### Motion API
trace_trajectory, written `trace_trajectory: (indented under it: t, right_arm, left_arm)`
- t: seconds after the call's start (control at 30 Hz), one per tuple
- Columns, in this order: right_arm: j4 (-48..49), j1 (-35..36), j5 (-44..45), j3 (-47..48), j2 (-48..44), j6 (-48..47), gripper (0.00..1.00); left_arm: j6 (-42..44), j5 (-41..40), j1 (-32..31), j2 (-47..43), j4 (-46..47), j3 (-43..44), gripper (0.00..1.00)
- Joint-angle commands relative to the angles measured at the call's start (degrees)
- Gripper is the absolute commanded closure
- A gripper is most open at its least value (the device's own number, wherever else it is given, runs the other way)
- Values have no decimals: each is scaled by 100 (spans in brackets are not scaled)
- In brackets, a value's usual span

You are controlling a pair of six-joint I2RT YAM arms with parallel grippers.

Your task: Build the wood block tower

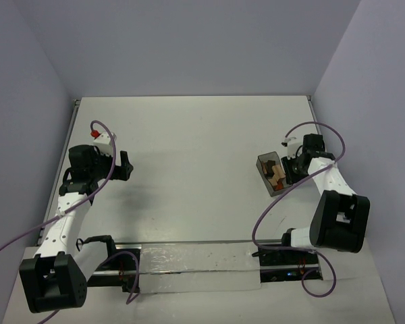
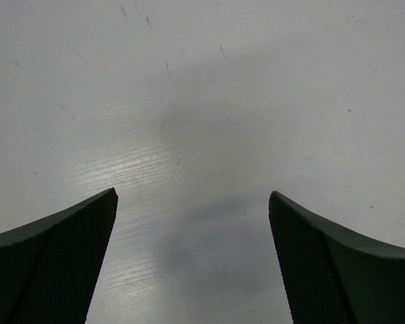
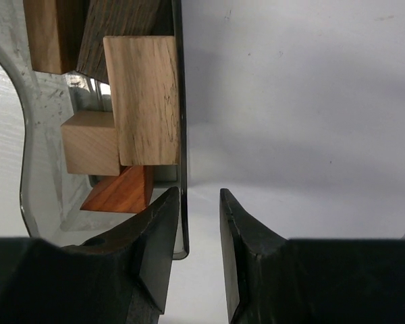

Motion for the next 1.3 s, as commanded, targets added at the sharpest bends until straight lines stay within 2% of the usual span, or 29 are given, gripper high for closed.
trace_trajectory:
  t: [0.0,0.3,0.53,0.73,0.83,0.9,1.27]
  right_arm:
    - [331,-39,42,88,160,-93,63]
    - [546,-39,-2,6,446,-137,67]
    - [369,-38,-90,148,261,-154,100]
    - [65,165,95,773,-657,-128,100]
    - [158,574,553,963,-935,-153,100]
    - [312,1189,1195,964,-969,-183,100]
    - [1492,3575,3359,786,-259,474,100]
  left_arm:
    - [61,48,54,49,191,132,1]
    - [70,28,54,67,202,115,1]
    - [60,-21,54,62,211,141,1]
    - [27,-71,54,36,237,132,1]
    - [24,-106,54,37,221,155,1]
    - [20,-144,54,45,199,156,1]
    - [-63,-331,81,-23,95,214,1]
